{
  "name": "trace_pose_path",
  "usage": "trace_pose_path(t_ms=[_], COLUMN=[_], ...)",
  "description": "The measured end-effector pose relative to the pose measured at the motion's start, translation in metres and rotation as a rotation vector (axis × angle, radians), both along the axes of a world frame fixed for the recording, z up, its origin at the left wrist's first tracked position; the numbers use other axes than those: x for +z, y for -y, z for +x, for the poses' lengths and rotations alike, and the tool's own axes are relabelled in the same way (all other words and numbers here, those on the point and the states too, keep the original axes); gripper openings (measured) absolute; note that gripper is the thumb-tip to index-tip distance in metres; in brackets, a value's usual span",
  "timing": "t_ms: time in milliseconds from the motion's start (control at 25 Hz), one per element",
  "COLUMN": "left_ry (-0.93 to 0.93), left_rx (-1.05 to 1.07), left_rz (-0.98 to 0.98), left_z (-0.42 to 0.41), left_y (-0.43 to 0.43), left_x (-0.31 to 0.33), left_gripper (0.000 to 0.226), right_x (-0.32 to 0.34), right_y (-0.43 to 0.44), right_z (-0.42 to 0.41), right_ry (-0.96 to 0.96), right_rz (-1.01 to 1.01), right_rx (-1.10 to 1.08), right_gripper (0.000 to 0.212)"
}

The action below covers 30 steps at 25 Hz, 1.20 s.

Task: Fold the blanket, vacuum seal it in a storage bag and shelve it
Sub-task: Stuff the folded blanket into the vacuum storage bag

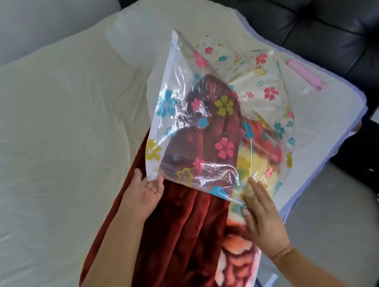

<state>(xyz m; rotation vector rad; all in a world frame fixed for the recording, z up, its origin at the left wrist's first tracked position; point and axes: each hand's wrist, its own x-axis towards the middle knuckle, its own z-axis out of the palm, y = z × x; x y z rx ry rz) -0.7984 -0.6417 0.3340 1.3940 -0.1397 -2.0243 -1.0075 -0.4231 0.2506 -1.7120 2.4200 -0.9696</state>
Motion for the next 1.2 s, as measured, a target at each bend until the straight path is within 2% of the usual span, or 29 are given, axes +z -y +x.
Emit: trace_pose_path(t_ms=[40,80,120,160,200,240,280,320,400,480,560,640,680,720,760,840,880,1040,1160,1200], left_ry=[0.123,0.323,0.596,0.8,0.884,0.885,0.902,1.007,1.31,1.455,1.509,1.553,1.571,1.577,1.571,1.558,1.552,1.536,1.571,1.523], left_rx=[0.047,0.133,0.187,0.134,-0.044,-0.315,-0.616,-0.888,-1.266,-1.38,-1.361,-1.333,-1.324,-1.311,-1.303,-1.313,-1.319,-1.279,-1.191,-1.166], left_rz=[-0.11,-0.282,-0.545,-0.94,-1.385,-1.727,-1.874,-1.842,-1.608,-1.517,-1.556,-1.589,-1.593,-1.594,-1.594,-1.566,-1.547,-1.494,-1.395,-1.358], left_z=[0.001,0.002,-0.001,-0.01,-0.021,-0.038,-0.058,-0.076,-0.095,-0.087,-0.071,-0.06,-0.057,-0.055,-0.054,-0.049,-0.045,-0.014,0.029,0.045], left_y=[-0.005,-0.019,-0.037,-0.057,-0.074,-0.083,-0.081,-0.071,-0.035,-0.008,0.006,0.013,0.016,0.019,0.023,0.032,0.038,0.08,0.127,0.141], left_x=[0.003,0.01,0.022,0.039,0.046,0.047,0.046,0.039,0.01,-0.024,-0.046,-0.062,-0.068,-0.071,-0.073,-0.073,-0.074,-0.077,-0.066,-0.055], left_gripper=[0.039,0.042,0.036,0.029,0.025,0.026,0.034,0.046,0.07,0.078,0.084,0.091,0.093,0.094,0.095,0.096,0.097,0.104,0.118,0.121], right_x=[0.0,0.002,0.002,0.001,-0.001,-0.002,-0.005,-0.005,-0.004,0.001,-0.001,-0.005,-0.006,-0.005,-0.007,-0.012,-0.016,-0.015,0.003,0.009], right_y=[0.007,0.014,0.021,0.028,0.035,0.043,0.053,0.063,0.081,0.085,0.077,0.067,0.066,0.068,0.074,0.094,0.103,0.142,0.179,0.191], right_z=[0.005,0.01,0.015,0.022,0.03,0.038,0.046,0.053,0.064,0.063,0.041,0.008,-0.011,-0.028,-0.04,-0.047,-0.044,-0.008,0.039,0.058], right_ry=[0.034,0.053,0.065,0.073,0.072,0.056,0.035,0.023,0.039,0.057,0.04,0.017,0.087,0.238,0.425,0.695,0.752,0.7,0.64,0.619], right_rz=[-0.001,-0.007,-0.016,-0.022,-0.024,-0.019,-0.008,0.008,0.039,0.036,-0.036,-0.062,-0.055,-0.042,-0.033,-0.034,-0.033,-0.05,0.007,0.029], right_rx=[0.002,-0.004,-0.016,-0.022,-0.017,-0.013,-0.009,-0.001,0.022,0.153,0.248,0.044,-0.151,-0.312,-0.376,-0.289,-0.247,-0.217,-0.179,-0.161], right_gripper=[0.049,0.049,0.048,0.047,0.047,0.047,0.048,0.048,0.053,0.051,0.043,0.052,0.064,0.076,0.085,0.09,0.088,0.085,0.093,0.097])
